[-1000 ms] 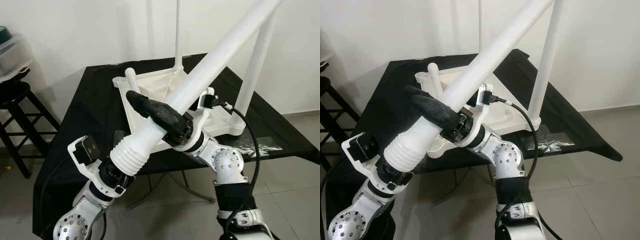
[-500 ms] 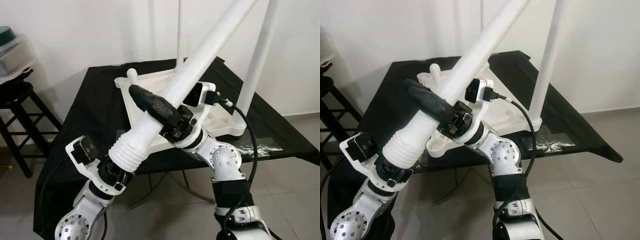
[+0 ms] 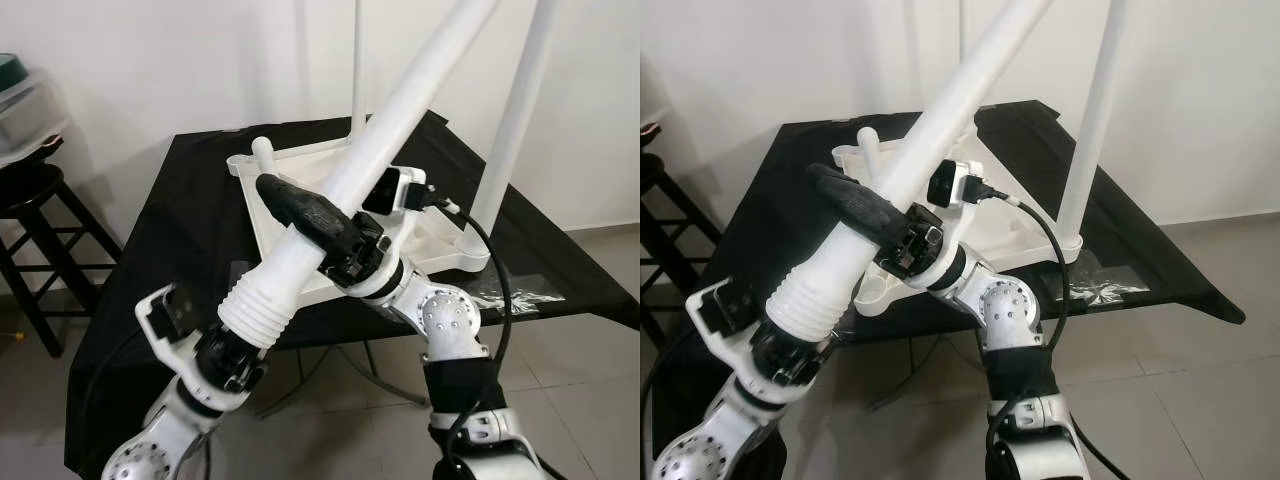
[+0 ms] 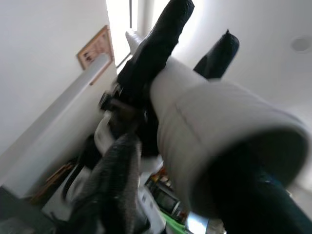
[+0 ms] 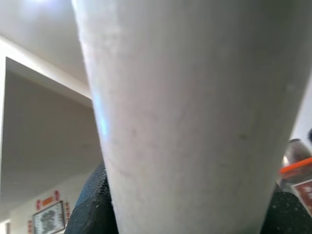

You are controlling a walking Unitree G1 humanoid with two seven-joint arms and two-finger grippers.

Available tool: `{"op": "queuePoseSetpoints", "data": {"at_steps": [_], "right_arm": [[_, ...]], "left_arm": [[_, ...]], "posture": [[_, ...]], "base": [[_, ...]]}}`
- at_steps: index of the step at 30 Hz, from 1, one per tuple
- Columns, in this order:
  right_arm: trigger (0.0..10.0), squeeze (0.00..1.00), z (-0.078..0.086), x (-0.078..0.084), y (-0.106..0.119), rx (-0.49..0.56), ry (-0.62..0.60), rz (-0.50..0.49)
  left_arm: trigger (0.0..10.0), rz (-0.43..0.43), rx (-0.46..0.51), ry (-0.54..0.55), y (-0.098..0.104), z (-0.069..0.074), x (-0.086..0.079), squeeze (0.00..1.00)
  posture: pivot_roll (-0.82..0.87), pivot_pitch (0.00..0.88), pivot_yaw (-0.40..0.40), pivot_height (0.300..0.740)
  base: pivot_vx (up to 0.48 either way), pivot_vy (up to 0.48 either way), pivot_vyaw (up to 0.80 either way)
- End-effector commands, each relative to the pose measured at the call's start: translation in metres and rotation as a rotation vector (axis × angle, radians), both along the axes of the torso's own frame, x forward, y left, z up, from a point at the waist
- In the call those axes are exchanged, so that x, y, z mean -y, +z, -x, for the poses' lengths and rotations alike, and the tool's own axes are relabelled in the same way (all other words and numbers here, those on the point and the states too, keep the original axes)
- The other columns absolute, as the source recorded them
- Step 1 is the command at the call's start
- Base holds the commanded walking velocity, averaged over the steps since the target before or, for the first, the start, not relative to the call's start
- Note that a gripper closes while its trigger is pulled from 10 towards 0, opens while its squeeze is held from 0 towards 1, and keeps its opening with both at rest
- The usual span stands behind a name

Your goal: Building children table

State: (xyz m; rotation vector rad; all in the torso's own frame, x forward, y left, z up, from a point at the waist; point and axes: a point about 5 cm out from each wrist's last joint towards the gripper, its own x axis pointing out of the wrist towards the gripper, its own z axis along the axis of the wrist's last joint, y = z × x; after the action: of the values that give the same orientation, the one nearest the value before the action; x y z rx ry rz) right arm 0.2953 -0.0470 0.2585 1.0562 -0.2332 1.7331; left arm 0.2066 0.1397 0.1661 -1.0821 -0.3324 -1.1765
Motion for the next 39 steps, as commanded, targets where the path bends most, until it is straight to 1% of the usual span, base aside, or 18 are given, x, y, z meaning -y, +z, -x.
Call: {"op": "queuePoseSetpoints", "data": {"at_steps": [1, 7, 10, 11, 12, 13, 14, 16, 17, 18, 19, 20, 22, 23, 26, 33, 35, 39], "right_arm": [[0.0, 0.0, -0.005, 0.006, 0.011, 0.032, -0.052, -0.038], [0.0, 0.0, -0.017, 0.021, 0.015, 0.047, -0.17, -0.003], [0.0, 0.0, -0.019, 0.022, 0.015, 0.05, -0.196, 0.018], [0.0, 0.0, -0.022, 0.021, 0.011, 0.058, -0.245, 0.069], [0.0, 0.0, -0.025, 0.015, -0.001, 0.094, -0.327, 0.195], [0.0, 0.0, -0.025, 0.015, -0.001, 0.094, -0.327, 0.195], [0.0, 0.0, -0.025, 0.008, -0.013, 0.137, -0.389, 0.318], [0.0, 0.0, -0.025, 0.008, -0.013, 0.137, -0.389, 0.318], [0.0, 0.0, -0.024, 0.003, -0.024, 0.189, -0.431, 0.413], [2.9, 0.0, -0.02, 0.0, -0.041, 0.232, -0.472, 0.53], [2.9, 0.0, -0.02, 0.0, -0.041, 0.232, -0.472, 0.53], [10.0, 0.0, -0.017, -0.001, -0.054, 0.242, -0.495, 0.594], [10.0, 0.0, -0.017, -0.001, -0.054, 0.242, -0.495, 0.594], [10.0, 0.0, -0.013, 0.0, -0.067, 0.227, -0.526, 0.646], [10.0, 0.0, -0.011, 0.005, -0.079, 0.182, -0.551, 0.669], [10.0, 0.0, -0.006, 0.01, -0.088, 0.128, -0.556, 0.666], [10.0, 0.0, -0.012, 0.013, -0.106, -0.031, -0.609, 0.635], [10.0, 0.0, -0.014, 0.011, -0.122, -0.096, -0.632, 0.684]], "left_arm": [[10.0, -0.023, -0.028, 0.0, -0.006, 0.003, -0.006, 1.0], [10.0, -0.114, -0.123, 0.157, -0.025, 0.018, -0.044, 1.0], [10.0, -0.132, -0.139, 0.191, -0.028, 0.019, -0.05, 1.0], [10.0, -0.169, -0.163, 0.267, -0.03, 0.016, -0.056, 1.0], [10.0, -0.196, -0.237, 0.377, -0.032, 0.006, -0.063, 1.0], [10.0, -0.196, -0.237, 0.377, -0.032, 0.006, -0.063, 1.0], [10.0, -0.212, -0.298, 0.461, -0.033, -0.003, -0.067, 1.0], [10.0, -0.212, -0.298, 0.461, -0.033, -0.003, -0.067, 1.0], [10.0, -0.235, -0.342, 0.534, -0.032, -0.01, -0.07, 1.0], [10.0, -0.288, -0.412, 0.63, -0.033, -0.024, -0.067, 0.58], [10.0, -0.288, -0.412, 0.63, -0.033, -0.024, -0.067, 0.58], [10.0, -0.369, -0.449, 0.709, -0.033, -0.035, -0.062, 0.13], [10.0, -0.369, -0.449, 0.709, -0.033, -0.035, -0.062, 0.13], [10.0, -0.471, -0.489, 0.826, -0.033, -0.046, -0.056, 0.0], [10.0, -0.596, -0.511, 0.882, -0.039, -0.048, -0.049, 0.0], [10.0, -0.68, -0.46, 0.868, -0.045, -0.044, -0.041, 0.0], [10.0, -0.758, -0.441, 0.908, -0.054, -0.04, -0.035, 0.0], [10.0, -0.811, -0.429, 0.923, -0.057, -0.039, -0.03, 0.0]], "posture": [[-0.03, 0.0, 0.028, 0.74], [-0.02, 0.0, 0.025, 0.74], [-0.02, 0.0, 0.025, 0.74], [-0.02, 0.0, 0.02, 0.74], [-0.02, 0.0, 0.017, 0.74], [-0.02, 0.0, 0.017, 0.74], [-0.02, 0.0, 0.017, 0.74], [-0.02, 0.0, 0.017, 0.74], [-0.02, 0.0, 0.017, 0.74], [-0.03, 0.0, 0.022, 0.74], [-0.03, 0.0, 0.022, 0.74], [-0.03, 0.0, 0.024, 0.74], [-0.03, 0.0, 0.024, 0.74], [-0.04, 0.0, 0.028, 0.74], [-0.04, 0.0, 0.032, 0.74], [-0.05, 0.0, 0.035, 0.74], [-0.05, 0.0, 0.036, 0.74], [-0.04, 0.0, 0.033, 0.74]], "base": [[0.0, 0.0, 0.0], [0.0, 0.0, 0.0], [0.0, 0.0, 0.0], [0.0, 0.0, 0.0], [0.0, 0.0, 0.0], [0.0, 0.0, 0.0], [0.0, 0.0, 0.0], [0.0, 0.0, 0.0], [0.0, 0.0, 0.0], [0.0, 0.0, 0.0], [0.0, 0.0, 0.0], [0.0, 0.0, 0.0], [0.0, 0.0, 0.0], [0.0, 0.0, 0.0], [0.0, 0.0, 0.0], [0.0, 0.0, 0.0], [0.0, 0.0, 0.0], [0.0, 0.0, 0.0]]}}
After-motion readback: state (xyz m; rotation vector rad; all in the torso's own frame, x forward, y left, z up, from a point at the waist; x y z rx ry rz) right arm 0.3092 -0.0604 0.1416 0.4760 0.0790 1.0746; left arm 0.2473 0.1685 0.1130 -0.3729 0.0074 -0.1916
